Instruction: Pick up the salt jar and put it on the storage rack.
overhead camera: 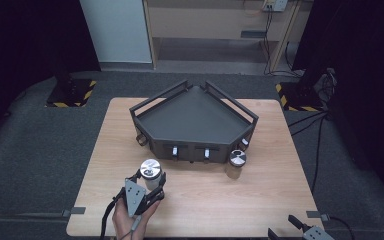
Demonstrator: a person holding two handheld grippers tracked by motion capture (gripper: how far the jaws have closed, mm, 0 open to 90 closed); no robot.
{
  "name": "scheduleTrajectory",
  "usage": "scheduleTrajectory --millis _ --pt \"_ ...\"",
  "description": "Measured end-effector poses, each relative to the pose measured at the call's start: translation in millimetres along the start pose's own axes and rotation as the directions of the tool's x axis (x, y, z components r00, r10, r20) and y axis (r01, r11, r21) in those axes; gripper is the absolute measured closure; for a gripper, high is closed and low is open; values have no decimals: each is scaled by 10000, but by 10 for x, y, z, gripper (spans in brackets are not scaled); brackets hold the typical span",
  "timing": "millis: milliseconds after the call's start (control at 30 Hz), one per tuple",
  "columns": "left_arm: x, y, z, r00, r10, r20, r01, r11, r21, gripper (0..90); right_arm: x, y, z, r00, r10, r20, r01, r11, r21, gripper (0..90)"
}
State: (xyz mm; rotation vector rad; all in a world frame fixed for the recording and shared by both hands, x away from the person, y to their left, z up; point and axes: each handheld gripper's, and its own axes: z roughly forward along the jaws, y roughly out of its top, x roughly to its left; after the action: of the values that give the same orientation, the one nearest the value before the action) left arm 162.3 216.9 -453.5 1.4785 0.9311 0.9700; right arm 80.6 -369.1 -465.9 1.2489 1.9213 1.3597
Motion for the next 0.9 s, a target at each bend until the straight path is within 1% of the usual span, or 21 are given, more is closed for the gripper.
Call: scheduleTrajectory --millis 33,67,100,167,200,400,433,467,600,633,700,900 --pt "1 29 21 10000 19 17 -19 10000 -24 300 0 1 -3 10000 7 -5 -7 10000 -1 106" --pt "7 103 75 9999 57 95 -56 10000 -80 300 -3 1 -7 10000 -13 1 13 10000 -10 106" --pt "7 103 75 9999 57 95 -56 10000 -80 300 -3 1 -7 10000 -13 1 13 10000 -10 106" --pt "2 176 127 9999 69 141 -67 9999 -112 300 -9 -2 -8 10000 -14 21 14 10000 -24 106" --pt "2 176 127 9999 69 141 -67 9999 -112 300 -9 -2 -8 10000 -14 21 14 10000 -24 106" --pt "8 307 211 9996 110 245 -112 9999 76 300 -25 -4 2 10000 20 24 -20 10000 -1 106" --pt "13 358 250 9995 188 263 -191 9997 126 300 -27 -6 4 10000 10 27 -10 10000 0 106" --pt "13 358 250 9995 188 263 -191 9997 126 300 -27 -6 4 10000 10 27 -10 10000 0 106" --pt "18 446 324 9992 317 241 -319 9995 72 300 -33 -7 9 10000 25 27 -25 10000 37 106" --pt "7 458 336 9994 290 179 -291 9996 44 300 -35 -9 11 10000 36 27 -36 10000 35 106" --pt "15 500 379 9996 214 207 -215 9998 31 300 -37 -9 12 10000 38 30 -38 10000 35 106" --pt "33 581 512 9993 268 251 -267 9996 -34 300 -40 -6 5 9999 103 51 -103 9999 -17 106"
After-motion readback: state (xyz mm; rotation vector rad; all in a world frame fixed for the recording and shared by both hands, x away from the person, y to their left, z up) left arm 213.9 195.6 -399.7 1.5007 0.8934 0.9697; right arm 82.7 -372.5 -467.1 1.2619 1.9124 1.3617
